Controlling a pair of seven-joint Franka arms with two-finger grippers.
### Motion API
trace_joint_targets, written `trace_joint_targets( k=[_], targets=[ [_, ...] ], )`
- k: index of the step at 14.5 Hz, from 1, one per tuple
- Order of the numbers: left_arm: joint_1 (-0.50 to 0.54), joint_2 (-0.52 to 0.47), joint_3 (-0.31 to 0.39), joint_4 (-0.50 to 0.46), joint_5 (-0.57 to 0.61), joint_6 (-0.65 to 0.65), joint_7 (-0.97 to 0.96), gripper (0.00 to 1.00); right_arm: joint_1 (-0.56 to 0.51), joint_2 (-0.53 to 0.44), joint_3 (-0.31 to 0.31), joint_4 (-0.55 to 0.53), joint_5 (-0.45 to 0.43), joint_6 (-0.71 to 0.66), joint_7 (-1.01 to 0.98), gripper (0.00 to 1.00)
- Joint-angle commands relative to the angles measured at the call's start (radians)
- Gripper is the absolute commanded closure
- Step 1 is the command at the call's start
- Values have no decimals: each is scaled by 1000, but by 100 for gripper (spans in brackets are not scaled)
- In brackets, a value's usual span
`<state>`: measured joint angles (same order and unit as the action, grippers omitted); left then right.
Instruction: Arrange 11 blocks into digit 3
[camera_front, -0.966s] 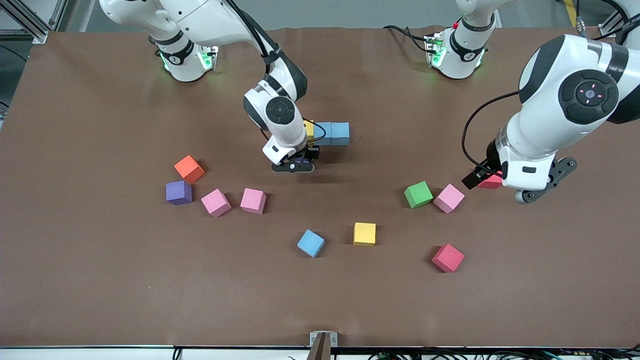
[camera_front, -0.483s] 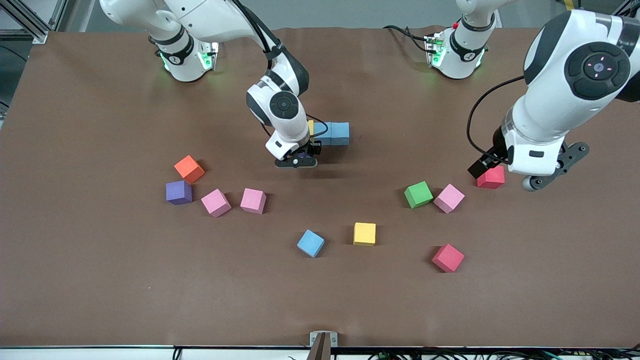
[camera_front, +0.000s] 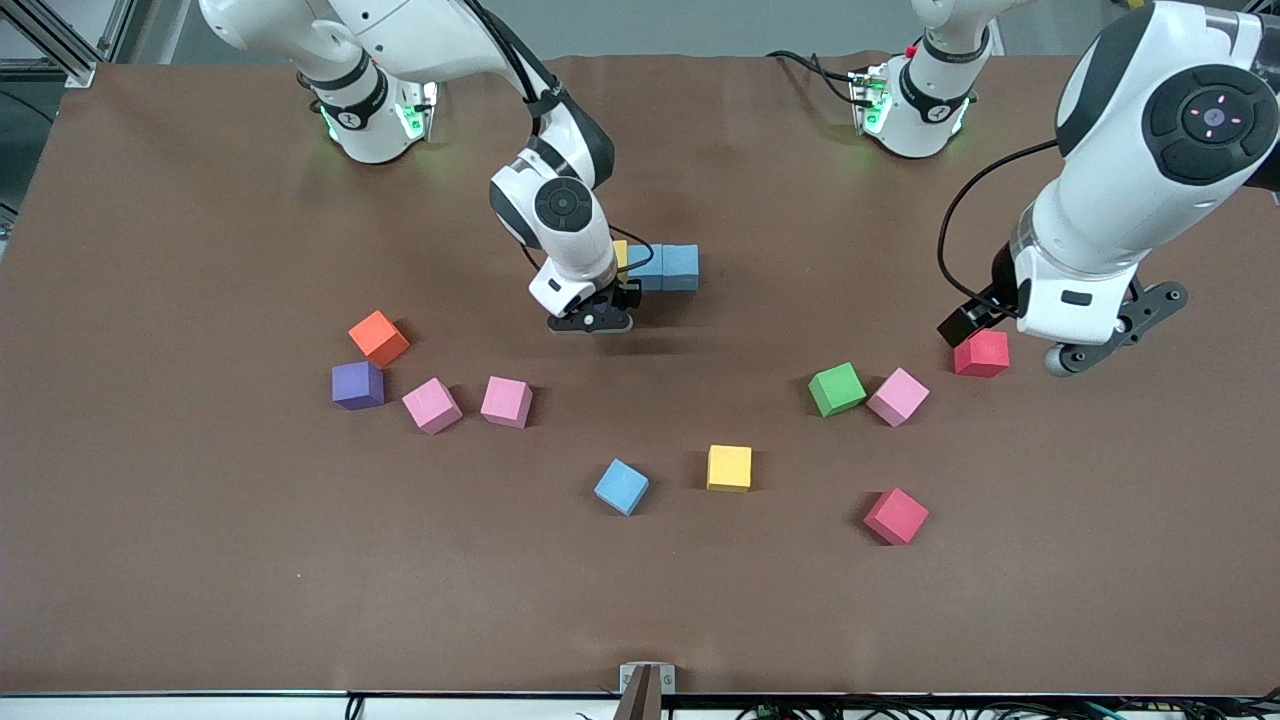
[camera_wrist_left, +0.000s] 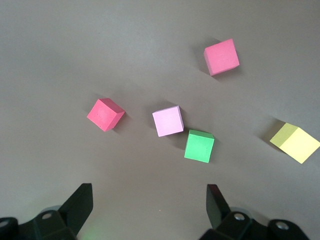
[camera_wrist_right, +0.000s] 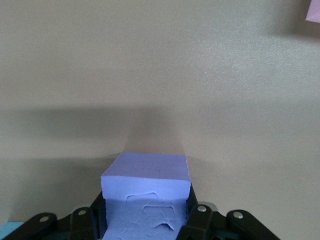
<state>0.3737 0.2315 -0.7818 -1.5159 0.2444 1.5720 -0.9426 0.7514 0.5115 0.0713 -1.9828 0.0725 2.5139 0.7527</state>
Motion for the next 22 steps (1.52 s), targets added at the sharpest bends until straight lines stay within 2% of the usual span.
trace_joint_targets(
  k=[1,22],
  targets=[
    [-12,3,-10,13,6,-17,18,0,12,-4,-7,-60,-20,11,23,97],
    [2,3,-10,13,4,-17,36,0,39,-27,-5,-103,-20,16,36,97]
  ],
)
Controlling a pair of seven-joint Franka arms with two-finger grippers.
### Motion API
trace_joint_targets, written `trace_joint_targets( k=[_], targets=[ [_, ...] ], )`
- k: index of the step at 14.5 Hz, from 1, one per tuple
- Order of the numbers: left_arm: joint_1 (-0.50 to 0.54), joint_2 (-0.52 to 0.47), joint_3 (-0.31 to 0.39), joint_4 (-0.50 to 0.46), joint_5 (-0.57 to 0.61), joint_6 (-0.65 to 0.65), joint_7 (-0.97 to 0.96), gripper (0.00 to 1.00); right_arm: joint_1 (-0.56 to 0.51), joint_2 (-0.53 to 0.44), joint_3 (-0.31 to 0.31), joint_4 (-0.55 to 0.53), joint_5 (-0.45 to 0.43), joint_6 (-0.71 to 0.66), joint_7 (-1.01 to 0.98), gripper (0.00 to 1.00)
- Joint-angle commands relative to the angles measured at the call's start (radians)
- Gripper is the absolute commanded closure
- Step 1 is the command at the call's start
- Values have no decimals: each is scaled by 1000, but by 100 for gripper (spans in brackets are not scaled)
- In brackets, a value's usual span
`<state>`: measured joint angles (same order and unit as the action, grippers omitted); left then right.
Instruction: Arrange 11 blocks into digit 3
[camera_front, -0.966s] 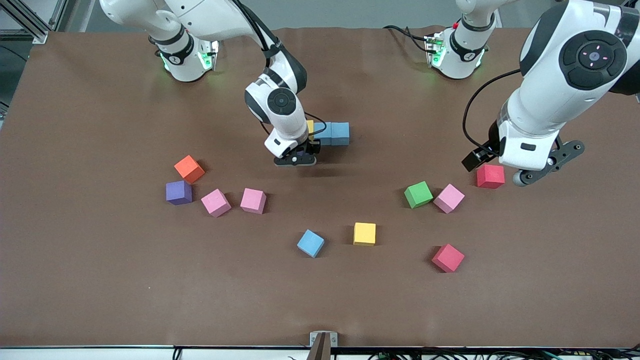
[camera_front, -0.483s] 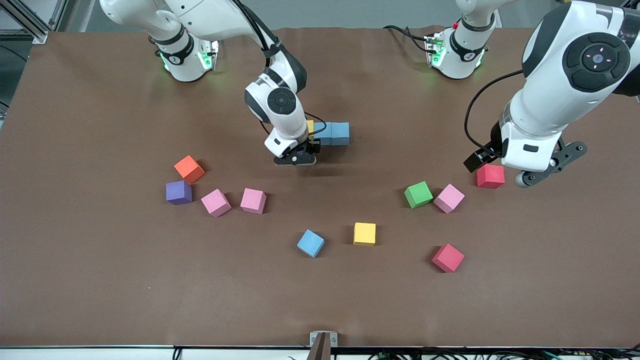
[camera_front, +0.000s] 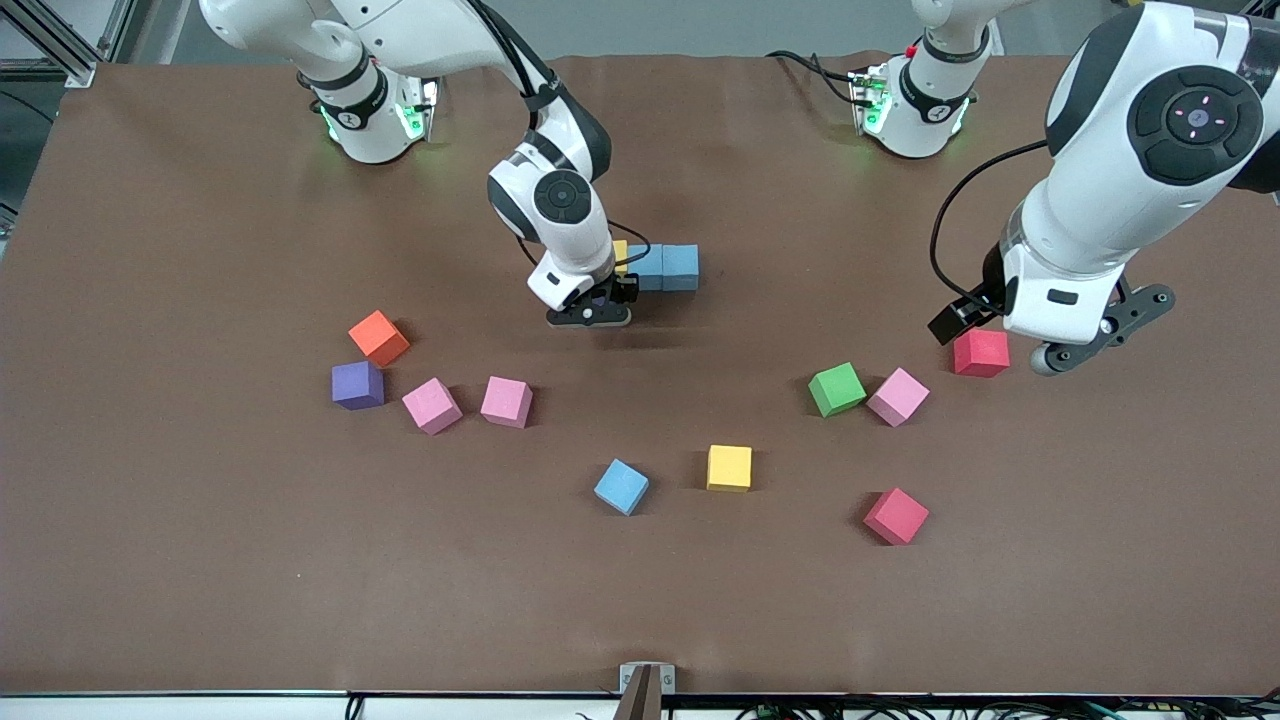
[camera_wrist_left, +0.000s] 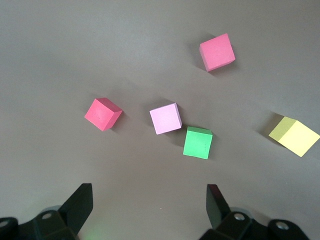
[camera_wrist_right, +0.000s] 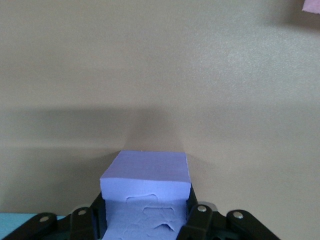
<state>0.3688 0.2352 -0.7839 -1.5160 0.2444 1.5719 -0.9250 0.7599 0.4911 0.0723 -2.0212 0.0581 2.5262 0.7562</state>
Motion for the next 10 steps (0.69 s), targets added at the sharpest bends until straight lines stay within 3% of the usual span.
trace_joint_targets(
  k=[1,10],
  targets=[
    [7,-1,-8,13,4,-16,18,0,32,-5,-6,-65,-6,3,35,97],
    [7,-2,-8,13,4,-16,18,0,48,6,-6,-64,-3,22,68,97]
  ],
)
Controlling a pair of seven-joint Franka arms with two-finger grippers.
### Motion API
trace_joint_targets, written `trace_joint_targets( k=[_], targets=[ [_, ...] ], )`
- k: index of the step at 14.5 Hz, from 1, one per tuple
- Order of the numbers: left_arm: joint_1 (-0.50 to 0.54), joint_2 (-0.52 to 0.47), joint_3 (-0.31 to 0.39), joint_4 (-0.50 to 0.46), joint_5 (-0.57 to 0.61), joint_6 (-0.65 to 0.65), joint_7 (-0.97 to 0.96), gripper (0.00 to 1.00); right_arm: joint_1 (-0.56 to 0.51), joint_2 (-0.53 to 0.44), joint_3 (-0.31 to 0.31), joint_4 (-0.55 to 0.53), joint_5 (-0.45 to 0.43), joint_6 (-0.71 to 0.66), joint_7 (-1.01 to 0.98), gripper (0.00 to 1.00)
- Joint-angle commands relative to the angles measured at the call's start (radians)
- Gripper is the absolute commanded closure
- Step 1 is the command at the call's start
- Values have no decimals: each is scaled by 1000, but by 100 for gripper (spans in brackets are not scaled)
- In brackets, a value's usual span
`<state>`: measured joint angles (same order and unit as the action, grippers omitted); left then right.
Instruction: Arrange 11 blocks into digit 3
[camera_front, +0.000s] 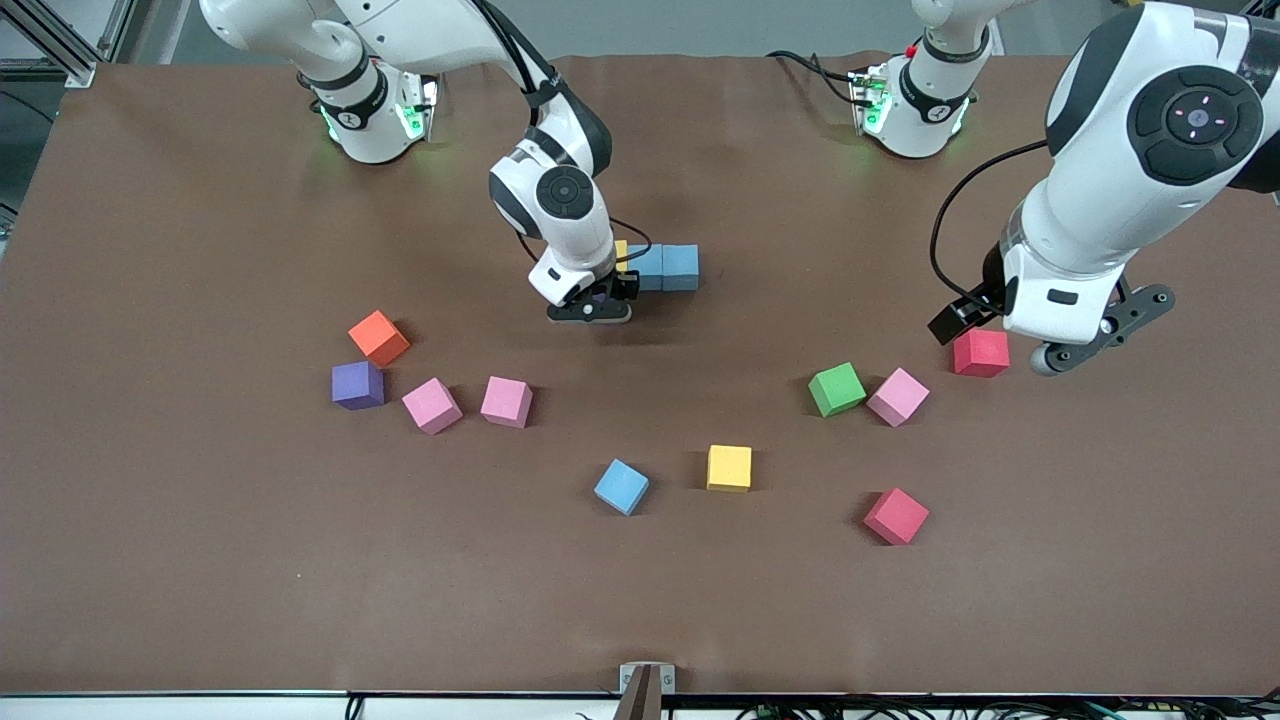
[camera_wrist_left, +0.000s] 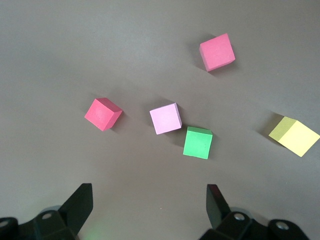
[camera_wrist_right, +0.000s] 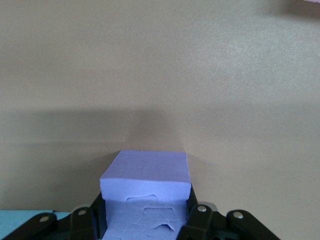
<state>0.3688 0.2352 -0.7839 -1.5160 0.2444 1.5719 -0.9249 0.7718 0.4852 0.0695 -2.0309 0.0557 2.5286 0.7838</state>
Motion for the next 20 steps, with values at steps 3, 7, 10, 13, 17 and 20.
trace_joint_targets(
  k=[3,7,10,13,17,20],
  targets=[
    [7,-2,-8,11,4,-16,18,0,37,13,-4,-54,1,30,51,97],
    [7,-2,-8,11,4,-16,18,0,37,13,-4,-54,1,32,67,97],
    [7,-2,-8,11,4,-18,18,0,41,15,-4,-52,1,33,71,97],
    [7,-2,-8,11,4,-18,18,0,43,18,-4,-54,6,45,72,97],
    [7,-2,-8,11,4,-18,18,0,49,23,-4,-52,7,52,86,97],
    [5,-2,-8,11,4,-18,18,0,50,23,-4,-52,9,52,86,97]
  ],
)
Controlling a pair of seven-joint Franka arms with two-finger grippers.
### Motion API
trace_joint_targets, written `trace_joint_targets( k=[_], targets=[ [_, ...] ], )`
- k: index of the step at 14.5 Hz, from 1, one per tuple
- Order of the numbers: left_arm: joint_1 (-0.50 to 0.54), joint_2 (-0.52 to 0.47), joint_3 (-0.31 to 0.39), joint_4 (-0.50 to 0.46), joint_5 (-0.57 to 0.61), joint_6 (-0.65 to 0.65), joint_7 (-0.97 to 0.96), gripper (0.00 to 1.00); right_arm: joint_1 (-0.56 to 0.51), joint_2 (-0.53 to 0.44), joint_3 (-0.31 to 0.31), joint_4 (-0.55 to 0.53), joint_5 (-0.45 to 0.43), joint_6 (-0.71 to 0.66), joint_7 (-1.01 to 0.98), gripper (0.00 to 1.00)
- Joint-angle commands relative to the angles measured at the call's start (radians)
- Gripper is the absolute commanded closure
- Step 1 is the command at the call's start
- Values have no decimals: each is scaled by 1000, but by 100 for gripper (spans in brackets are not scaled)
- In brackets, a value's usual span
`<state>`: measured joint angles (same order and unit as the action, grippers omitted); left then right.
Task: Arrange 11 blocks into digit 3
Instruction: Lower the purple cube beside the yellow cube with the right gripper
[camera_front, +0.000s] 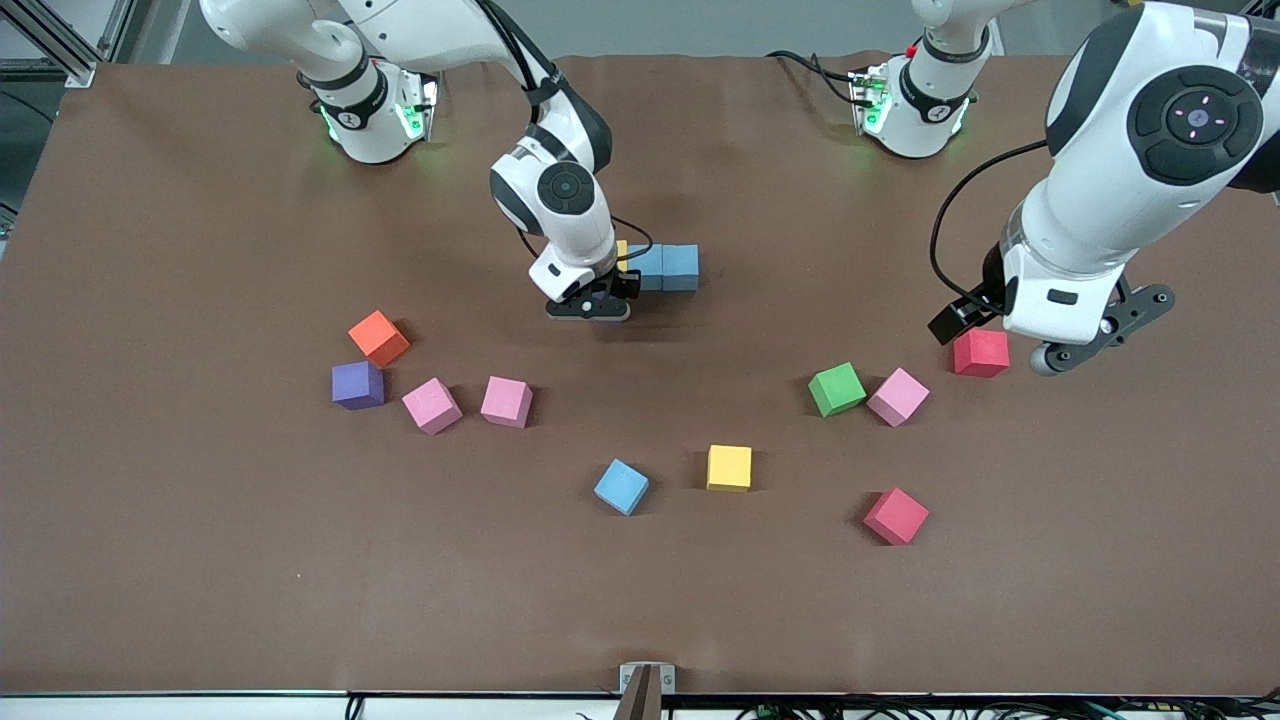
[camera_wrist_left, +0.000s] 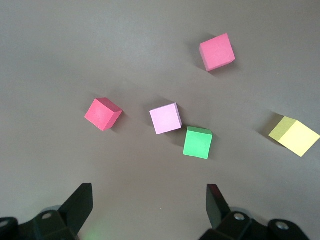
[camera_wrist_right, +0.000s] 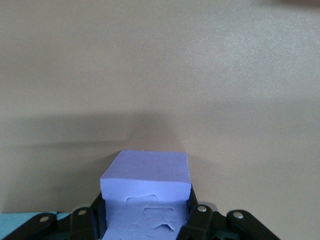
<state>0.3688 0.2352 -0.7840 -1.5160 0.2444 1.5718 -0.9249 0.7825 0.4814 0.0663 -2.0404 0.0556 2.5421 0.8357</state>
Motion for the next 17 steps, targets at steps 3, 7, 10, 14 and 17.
trace_joint_targets(
  k=[3,7,10,14,17],
  targets=[
    [6,-4,-8,10,4,-18,18,0,40,28,0,-43,9,38,34,97],
    [6,-4,-8,10,4,-18,17,0,46,29,0,-43,9,38,34,97],
    [6,-4,-8,10,4,-18,17,0,47,29,0,-43,9,37,34,97],
    [6,-2,-8,11,4,-18,17,0,50,31,0,-46,9,33,34,97],
    [6,-2,-8,11,4,-18,17,0,52,31,0,-50,7,33,33,97]
  ],
)
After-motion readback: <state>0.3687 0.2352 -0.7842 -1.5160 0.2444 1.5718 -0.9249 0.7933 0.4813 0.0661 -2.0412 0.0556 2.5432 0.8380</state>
